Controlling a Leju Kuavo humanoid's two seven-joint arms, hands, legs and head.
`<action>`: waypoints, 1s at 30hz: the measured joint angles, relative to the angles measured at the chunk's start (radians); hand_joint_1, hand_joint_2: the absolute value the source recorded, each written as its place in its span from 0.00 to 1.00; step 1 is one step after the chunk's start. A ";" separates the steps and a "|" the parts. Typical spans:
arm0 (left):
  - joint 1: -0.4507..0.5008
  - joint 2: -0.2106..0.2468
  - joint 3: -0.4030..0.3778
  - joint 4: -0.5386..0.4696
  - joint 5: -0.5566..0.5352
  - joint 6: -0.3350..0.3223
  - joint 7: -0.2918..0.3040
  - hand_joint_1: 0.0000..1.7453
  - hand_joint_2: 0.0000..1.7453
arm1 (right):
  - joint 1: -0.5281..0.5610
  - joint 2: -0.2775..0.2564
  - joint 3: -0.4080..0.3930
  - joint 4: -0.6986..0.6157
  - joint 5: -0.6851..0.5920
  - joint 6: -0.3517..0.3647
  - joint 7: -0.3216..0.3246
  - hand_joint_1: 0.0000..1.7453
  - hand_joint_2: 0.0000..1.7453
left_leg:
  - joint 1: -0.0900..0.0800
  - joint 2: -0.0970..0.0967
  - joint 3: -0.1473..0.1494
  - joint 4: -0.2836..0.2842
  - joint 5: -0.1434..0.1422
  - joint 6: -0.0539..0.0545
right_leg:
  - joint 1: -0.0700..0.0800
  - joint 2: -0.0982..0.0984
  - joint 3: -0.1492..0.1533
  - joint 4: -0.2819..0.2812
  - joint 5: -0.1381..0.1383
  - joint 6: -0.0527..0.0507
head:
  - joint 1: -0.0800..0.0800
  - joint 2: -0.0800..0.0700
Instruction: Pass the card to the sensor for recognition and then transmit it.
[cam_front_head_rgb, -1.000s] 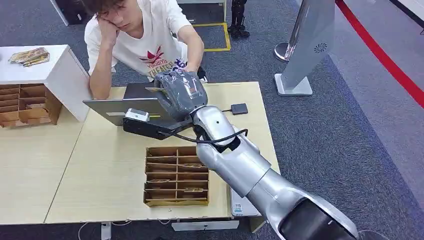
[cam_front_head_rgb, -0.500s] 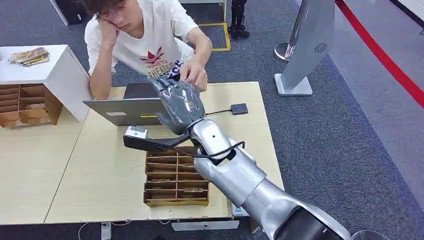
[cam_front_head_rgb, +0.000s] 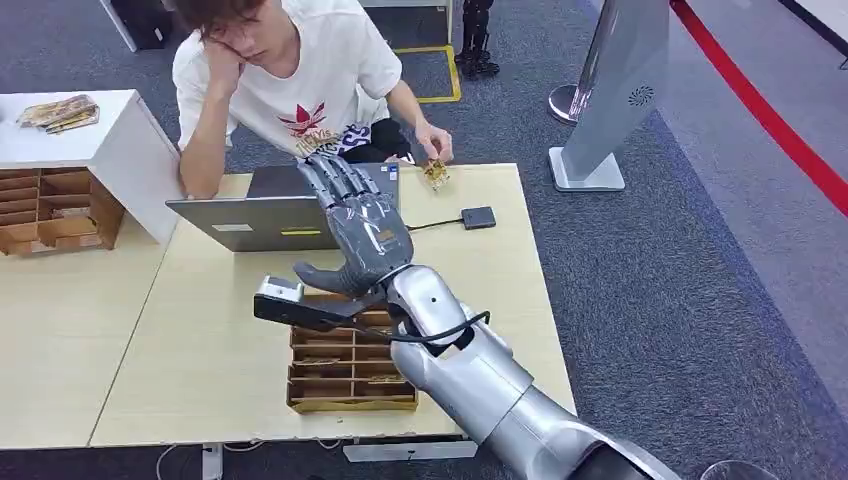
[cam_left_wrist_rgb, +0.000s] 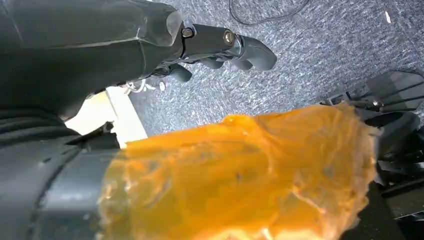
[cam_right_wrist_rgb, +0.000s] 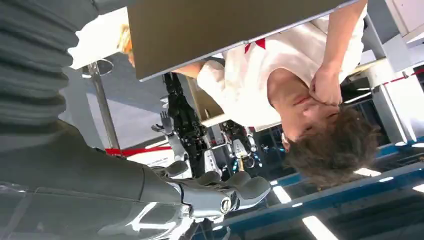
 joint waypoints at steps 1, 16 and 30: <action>0.000 0.000 0.000 0.000 0.002 0.001 0.000 0.00 0.00 | 0.003 0.000 -0.001 -0.003 -0.003 -0.001 0.000 0.00 0.00 | 0.000 0.000 0.000 0.000 0.000 0.000 | 0.000 0.000 0.000 0.000 0.000 0.000 | 0.000 0.000; 0.032 0.011 0.000 0.000 0.109 0.037 -0.043 0.00 0.00 | 0.250 -0.065 -0.047 -0.372 -0.324 0.079 -0.106 0.00 1.00 | 0.000 0.000 -0.001 0.000 -0.001 0.000 | 0.000 0.000 -0.001 0.000 0.000 0.000 | 0.000 0.000; 0.059 0.026 0.011 0.000 0.160 0.056 -0.073 0.00 0.00 | 0.451 -0.186 0.000 -0.568 -0.290 0.015 -0.114 1.00 1.00 | 0.000 0.000 -0.002 0.000 0.000 0.000 | 0.000 0.000 -0.002 -0.001 0.000 0.000 | 0.000 0.000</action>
